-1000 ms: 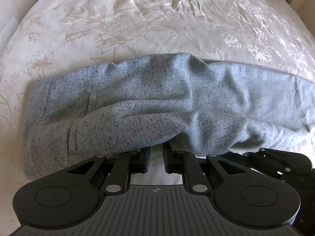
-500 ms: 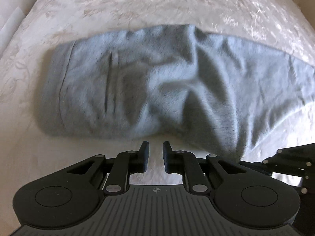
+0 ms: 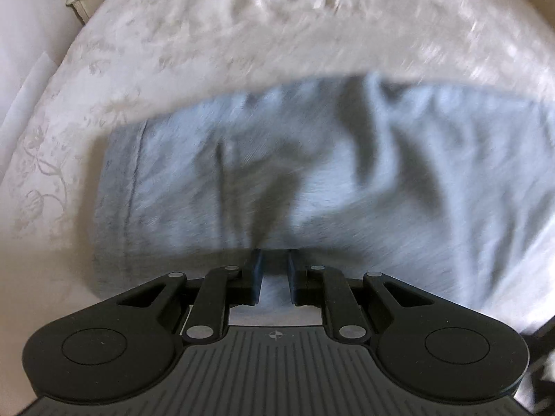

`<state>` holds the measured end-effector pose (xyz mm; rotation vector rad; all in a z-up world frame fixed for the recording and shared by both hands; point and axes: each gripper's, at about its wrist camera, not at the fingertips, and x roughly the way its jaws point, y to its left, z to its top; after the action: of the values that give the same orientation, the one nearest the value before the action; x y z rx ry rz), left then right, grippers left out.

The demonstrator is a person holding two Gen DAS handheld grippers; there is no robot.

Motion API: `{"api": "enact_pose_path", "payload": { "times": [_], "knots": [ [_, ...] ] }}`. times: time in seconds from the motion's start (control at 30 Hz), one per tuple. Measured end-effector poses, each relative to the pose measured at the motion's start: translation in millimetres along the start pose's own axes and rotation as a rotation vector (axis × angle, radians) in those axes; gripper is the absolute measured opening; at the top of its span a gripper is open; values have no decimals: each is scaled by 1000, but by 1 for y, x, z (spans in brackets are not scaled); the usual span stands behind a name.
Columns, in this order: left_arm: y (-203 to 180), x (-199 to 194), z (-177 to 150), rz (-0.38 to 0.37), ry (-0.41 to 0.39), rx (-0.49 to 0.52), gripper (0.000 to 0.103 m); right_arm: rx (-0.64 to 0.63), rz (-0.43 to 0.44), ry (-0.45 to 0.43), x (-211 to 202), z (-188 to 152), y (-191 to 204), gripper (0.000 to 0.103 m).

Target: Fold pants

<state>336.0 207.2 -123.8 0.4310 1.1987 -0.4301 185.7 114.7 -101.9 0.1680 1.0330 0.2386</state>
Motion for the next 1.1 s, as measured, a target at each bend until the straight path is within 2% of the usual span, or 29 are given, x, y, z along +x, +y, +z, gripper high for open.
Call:
{"api": "enact_pose_path", "payload": {
  "times": [0.07,0.13,0.2,0.27,0.37,0.43,0.5,0.57,0.67,0.8,0.9,1.0,1.07,1.1],
  "knots": [
    [11,16,-8,52,40,62,20,6,-21,-10,7,11,-4,11],
    [21,17,-13,25,39,73,19,-4,-32,-23,16,18,-6,11],
    [25,15,-15,35,48,83,18,-17,-48,-17,31,24,-8,11],
    [24,14,-17,44,50,99,18,-15,-68,41,52,21,-9,14],
    [25,16,-24,56,74,104,18,-49,-100,212,85,8,-17,10],
    [28,17,-25,52,94,83,18,-74,-68,201,75,11,-21,10],
    [33,10,-25,45,94,57,18,-87,-67,131,56,22,-27,11],
    [36,0,-22,44,74,36,18,-68,-78,24,41,40,-37,12],
    [37,-19,-11,23,5,-4,18,-2,-95,-60,43,72,-59,13],
    [39,-17,7,9,-34,-62,18,5,-151,-77,72,101,-76,13],
    [45,-1,12,29,-21,-94,18,47,-183,-69,103,119,-92,13],
    [56,11,12,23,1,-100,14,71,-259,-34,129,139,-116,12],
    [54,11,10,29,0,-81,13,87,-285,-28,141,142,-128,4],
    [53,9,10,30,-2,-75,13,93,-302,-29,144,145,-134,4]
  ]
}}
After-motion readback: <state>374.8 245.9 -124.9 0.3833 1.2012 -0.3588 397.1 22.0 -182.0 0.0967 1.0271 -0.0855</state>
